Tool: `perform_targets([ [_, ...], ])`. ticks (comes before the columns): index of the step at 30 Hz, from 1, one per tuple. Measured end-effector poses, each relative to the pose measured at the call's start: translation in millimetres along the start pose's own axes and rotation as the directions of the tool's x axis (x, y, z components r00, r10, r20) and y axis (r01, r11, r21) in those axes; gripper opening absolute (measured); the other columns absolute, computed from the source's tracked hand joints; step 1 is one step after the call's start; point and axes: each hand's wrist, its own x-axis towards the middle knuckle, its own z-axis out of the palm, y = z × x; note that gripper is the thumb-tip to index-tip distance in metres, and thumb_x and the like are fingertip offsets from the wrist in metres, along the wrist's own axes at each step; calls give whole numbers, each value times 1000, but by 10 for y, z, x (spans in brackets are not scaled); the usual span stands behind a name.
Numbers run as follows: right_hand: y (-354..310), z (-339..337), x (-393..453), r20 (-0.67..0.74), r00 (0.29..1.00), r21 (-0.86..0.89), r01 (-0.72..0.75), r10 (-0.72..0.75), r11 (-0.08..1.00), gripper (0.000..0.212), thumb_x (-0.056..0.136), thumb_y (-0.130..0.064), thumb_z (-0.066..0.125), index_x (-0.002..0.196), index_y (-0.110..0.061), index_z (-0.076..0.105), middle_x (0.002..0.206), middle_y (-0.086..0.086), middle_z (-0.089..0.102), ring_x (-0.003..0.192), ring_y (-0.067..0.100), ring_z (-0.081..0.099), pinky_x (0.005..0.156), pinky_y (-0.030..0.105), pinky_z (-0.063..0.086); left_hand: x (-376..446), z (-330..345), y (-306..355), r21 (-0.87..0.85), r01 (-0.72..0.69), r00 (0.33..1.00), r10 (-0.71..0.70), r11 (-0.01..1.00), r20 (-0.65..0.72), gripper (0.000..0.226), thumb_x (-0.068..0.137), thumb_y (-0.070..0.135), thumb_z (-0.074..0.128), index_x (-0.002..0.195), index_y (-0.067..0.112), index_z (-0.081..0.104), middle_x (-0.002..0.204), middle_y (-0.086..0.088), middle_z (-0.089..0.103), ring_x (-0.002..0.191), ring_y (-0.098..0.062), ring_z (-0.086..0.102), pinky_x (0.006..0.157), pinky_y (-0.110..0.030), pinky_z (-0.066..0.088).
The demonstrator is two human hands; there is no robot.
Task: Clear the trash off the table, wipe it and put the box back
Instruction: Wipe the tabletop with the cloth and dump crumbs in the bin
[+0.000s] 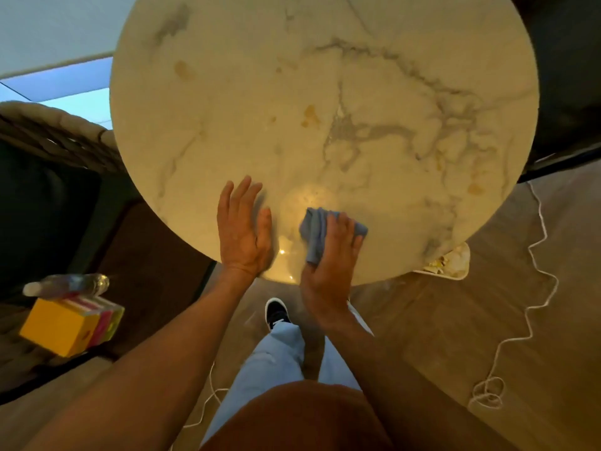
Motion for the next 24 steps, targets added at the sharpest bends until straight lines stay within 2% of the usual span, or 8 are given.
perform_targets([
  [5,-463,573,298,125,991,170,35,-57,985,53,91,-22,44,140,-5,38,142,16,41,133,34,37,103,54,40,74,-18,-35,-205,198,960,-232,958,-155,49,97,33,28,127,3,53,139,-16,48,139,-33,30,113,-14,14],
  [7,-478,506,397,150,989,315,-33,-15,949,51,90,-13,48,140,-10,40,138,10,46,127,24,47,101,35,46,74,-31,1,-220,181,966,-215,959,-144,49,97,33,28,127,3,53,139,-15,47,139,-33,29,112,-13,14],
  [9,-432,301,455,81,990,420,-138,115,897,47,91,0,51,137,-4,43,131,9,54,116,5,54,91,14,45,45,-39,34,-214,131,984,-154,968,-95,48,96,33,29,126,4,53,140,-14,46,140,-32,27,112,-13,13],
  [11,-337,9,488,-88,973,447,-154,214,881,42,90,6,49,132,4,47,124,12,58,109,-2,55,88,9,42,41,-45,57,-217,135,985,-154,967,-73,49,96,35,29,127,6,53,142,-11,45,141,-28,24,112,-10,10],
  [14,41,-508,446,-368,905,322,-91,213,942,44,88,5,44,132,8,45,126,18,56,114,8,55,91,13,43,31,-55,68,-233,124,989,-138,965,-46,48,97,35,29,128,8,52,143,-10,43,142,-26,22,110,-6,8],
  [16,312,-825,399,-445,876,176,-120,187,977,48,88,4,42,136,4,43,135,12,51,124,16,50,100,23,43,28,-57,71,-238,108,992,-119,965,-36,47,97,35,29,127,7,53,142,-11,44,141,-26,23,109,-5,9],
  [19,546,-1004,434,-408,902,39,-136,140,990,52,85,4,40,134,-15,43,128,-6,46,119,-3,43,99,16,39,28,-53,62,-233,105,994,-112,967,-18,47,97,35,29,127,8,53,141,-10,45,141,-25,24,110,-6,10],
  [24,563,-660,663,-350,935,-170,-126,60,977,47,76,-4,42,121,-8,53,114,9,54,106,31,47,91,51,40,26,-48,52,-216,114,993,-116,970,5,48,97,38,29,127,9,53,141,-9,45,141,-23,23,109,-5,8],
])
